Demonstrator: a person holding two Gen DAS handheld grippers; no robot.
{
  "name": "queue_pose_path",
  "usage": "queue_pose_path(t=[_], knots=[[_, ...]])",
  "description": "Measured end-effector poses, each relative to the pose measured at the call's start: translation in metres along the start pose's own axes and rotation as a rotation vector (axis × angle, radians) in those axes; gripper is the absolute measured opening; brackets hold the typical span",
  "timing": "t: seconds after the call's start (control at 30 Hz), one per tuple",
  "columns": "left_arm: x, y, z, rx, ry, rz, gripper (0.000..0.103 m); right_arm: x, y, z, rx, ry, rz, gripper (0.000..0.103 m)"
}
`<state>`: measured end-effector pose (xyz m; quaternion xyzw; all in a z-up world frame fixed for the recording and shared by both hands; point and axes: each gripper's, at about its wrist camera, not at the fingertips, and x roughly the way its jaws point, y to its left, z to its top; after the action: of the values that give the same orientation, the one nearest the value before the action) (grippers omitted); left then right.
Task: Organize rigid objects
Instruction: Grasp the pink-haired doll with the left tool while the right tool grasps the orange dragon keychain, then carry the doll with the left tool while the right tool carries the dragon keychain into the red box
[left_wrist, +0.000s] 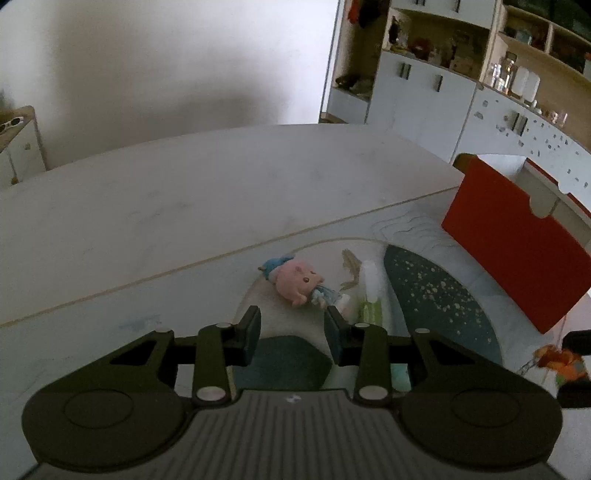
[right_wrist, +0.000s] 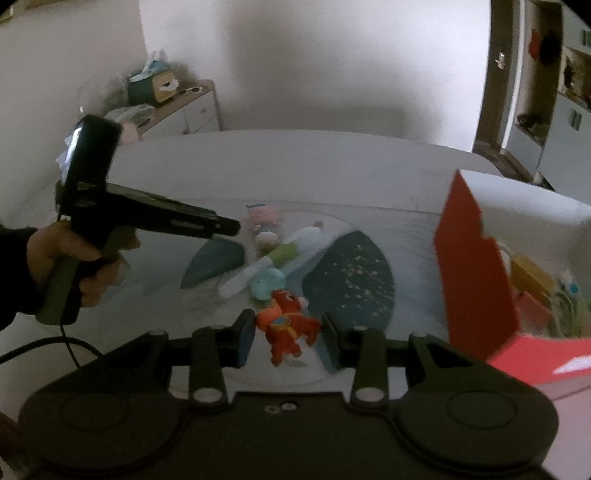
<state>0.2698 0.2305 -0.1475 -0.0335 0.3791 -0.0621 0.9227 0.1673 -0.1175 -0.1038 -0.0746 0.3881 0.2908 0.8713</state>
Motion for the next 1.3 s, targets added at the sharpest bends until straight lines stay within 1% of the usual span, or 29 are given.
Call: queue_pose_path(t=[0.07, 0.13, 0.17, 0.2, 0.37, 0.53, 0.67, 0.77, 0.93, 0.97, 1.0, 1.03, 1.1, 1.17, 1.2, 1.3], knots=[[-0.003, 0.0, 0.002, -0.007, -0.011, -0.003, 0.039, -0.001, -0.003, -0.003, 0.013, 0.002, -0.008, 0.038], [-0.002, -0.001, 0.006, 0.004, -0.018, 0.01, 0.05, -0.002, -0.006, -0.006, 0.028, 0.005, -0.011, 0.038], [-0.001, -0.002, 0.007, 0.008, -0.023, 0.016, 0.059, -0.002, -0.006, -0.007, 0.032, 0.007, -0.013, 0.038], [0.001, -0.003, 0.009, 0.009, -0.028, 0.02, 0.065, -0.002, -0.007, -0.008, 0.035, 0.009, -0.014, 0.038], [0.018, -0.008, 0.02, 0.003, -0.017, 0.038, 0.065, 0.0, -0.01, -0.012, 0.047, 0.02, -0.018, 0.038], [0.042, -0.012, 0.027, -0.05, 0.013, 0.059, 0.065, 0.001, -0.015, -0.014, 0.054, 0.029, -0.023, 0.038], [0.055, -0.013, 0.027, -0.053, 0.03, 0.085, 0.065, 0.001, -0.018, -0.017, 0.055, 0.035, -0.024, 0.038], [0.061, -0.01, 0.026, -0.064, 0.039, 0.09, 0.065, 0.001, -0.021, -0.018, 0.06, 0.038, -0.021, 0.038], [0.064, -0.01, 0.022, -0.047, 0.042, 0.099, 0.065, 0.0, -0.024, -0.019, 0.061, 0.041, -0.018, 0.038], [0.063, -0.01, 0.022, -0.048, 0.04, 0.102, 0.064, -0.001, -0.025, -0.02, 0.06, 0.041, -0.018, 0.038], [0.063, -0.011, 0.022, -0.047, 0.04, 0.099, 0.059, -0.001, -0.026, -0.02, 0.06, 0.04, -0.017, 0.038], [0.063, -0.012, 0.021, -0.043, 0.038, 0.095, 0.057, -0.002, -0.027, -0.02, 0.061, 0.039, -0.017, 0.038], [0.062, -0.016, 0.021, -0.022, 0.036, 0.095, 0.047, -0.003, -0.029, -0.02, 0.062, 0.036, -0.013, 0.038], [0.061, -0.021, 0.021, 0.008, 0.034, 0.112, 0.043, -0.005, -0.03, -0.02, 0.06, 0.033, -0.007, 0.038], [0.059, -0.023, 0.021, 0.017, 0.035, 0.111, 0.038, -0.006, -0.031, -0.019, 0.058, 0.032, -0.001, 0.038], [0.051, -0.025, 0.02, 0.019, 0.04, 0.108, 0.038, -0.011, -0.034, -0.017, 0.048, 0.024, 0.012, 0.038]])
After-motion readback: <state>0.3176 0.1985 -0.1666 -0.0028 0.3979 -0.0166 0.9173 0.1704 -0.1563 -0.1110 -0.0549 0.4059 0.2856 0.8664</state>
